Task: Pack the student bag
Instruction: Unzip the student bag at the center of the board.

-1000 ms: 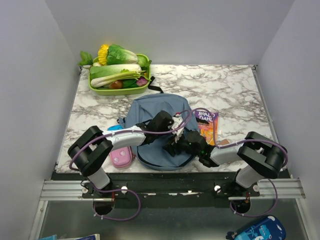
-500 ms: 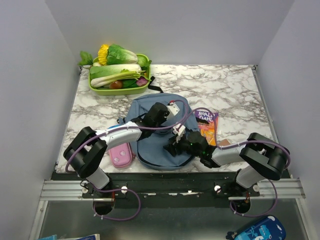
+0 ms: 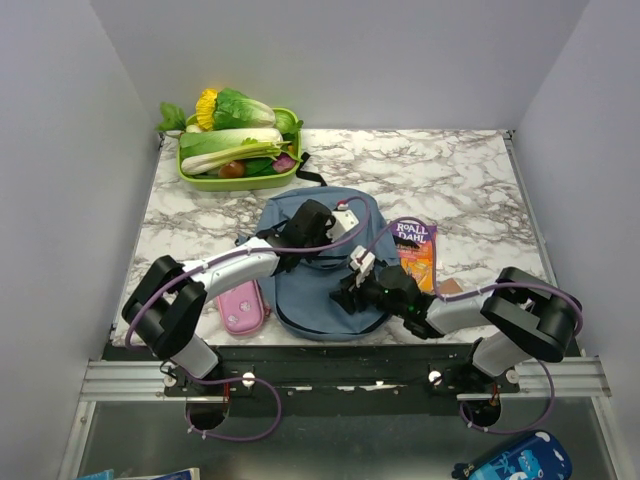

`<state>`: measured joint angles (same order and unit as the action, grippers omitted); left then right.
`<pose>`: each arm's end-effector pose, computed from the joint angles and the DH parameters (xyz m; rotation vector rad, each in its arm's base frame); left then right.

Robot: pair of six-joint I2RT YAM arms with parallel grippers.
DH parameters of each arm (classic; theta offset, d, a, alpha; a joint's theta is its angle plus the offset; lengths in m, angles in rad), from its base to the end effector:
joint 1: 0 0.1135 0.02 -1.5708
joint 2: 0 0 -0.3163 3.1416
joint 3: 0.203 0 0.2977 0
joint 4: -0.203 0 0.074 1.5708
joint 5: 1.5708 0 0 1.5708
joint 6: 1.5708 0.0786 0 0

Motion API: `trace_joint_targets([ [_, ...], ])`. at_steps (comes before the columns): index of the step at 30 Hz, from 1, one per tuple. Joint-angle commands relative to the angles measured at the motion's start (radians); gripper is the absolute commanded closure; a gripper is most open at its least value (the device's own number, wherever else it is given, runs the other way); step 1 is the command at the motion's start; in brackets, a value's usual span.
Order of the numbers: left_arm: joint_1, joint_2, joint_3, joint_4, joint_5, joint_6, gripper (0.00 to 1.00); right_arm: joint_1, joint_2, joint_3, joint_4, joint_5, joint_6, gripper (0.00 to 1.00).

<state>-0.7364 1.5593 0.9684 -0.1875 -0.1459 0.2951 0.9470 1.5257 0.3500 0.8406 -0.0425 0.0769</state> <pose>0.3040 -0.2602 0.2106 1.0910 2.0693 -0.0474 0.1827 0.2596 0.1333 -0.8590 1.7775 0.7238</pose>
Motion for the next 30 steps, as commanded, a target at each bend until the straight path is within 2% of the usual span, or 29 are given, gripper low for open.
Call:
trace_joint_targets([
  [1,-0.067,-0.022,-0.003,-0.027,0.075,0.007,0.90,-0.002,0.001,-0.045,0.018,0.030,0.029,0.43],
  [8,-0.144,-0.024,0.006,-0.065,0.077,0.019,0.87,-0.002,-0.029,-0.088,0.072,0.036,0.083,0.43],
  [12,-0.144,-0.039,0.032,-0.105,0.072,0.048,0.87,-0.002,-0.039,-0.140,0.106,0.064,0.138,0.46],
  [17,-0.159,0.001,-0.040,-0.072,0.094,0.119,0.86,-0.002,-0.029,-0.207,0.213,0.067,0.221,0.47],
  [19,-0.182,0.021,-0.069,-0.037,0.100,0.140,0.84,-0.002,-0.033,-0.229,0.236,0.075,0.236,0.45],
  [20,-0.190,0.027,-0.077,-0.026,0.111,0.156,0.69,-0.004,-0.039,-0.236,0.267,0.073,0.247,0.44],
  [22,-0.199,0.051,-0.094,0.019,0.105,0.176,0.67,-0.002,-0.050,-0.247,0.288,0.070,0.259,0.39],
  [26,-0.199,0.096,-0.103,0.101,0.043,0.202,0.66,-0.004,-0.084,-0.258,0.298,0.049,0.287,0.38],
  [30,-0.201,0.130,-0.122,0.267,-0.125,0.228,0.66,-0.002,-0.064,-0.272,0.325,0.015,0.313,0.39],
])
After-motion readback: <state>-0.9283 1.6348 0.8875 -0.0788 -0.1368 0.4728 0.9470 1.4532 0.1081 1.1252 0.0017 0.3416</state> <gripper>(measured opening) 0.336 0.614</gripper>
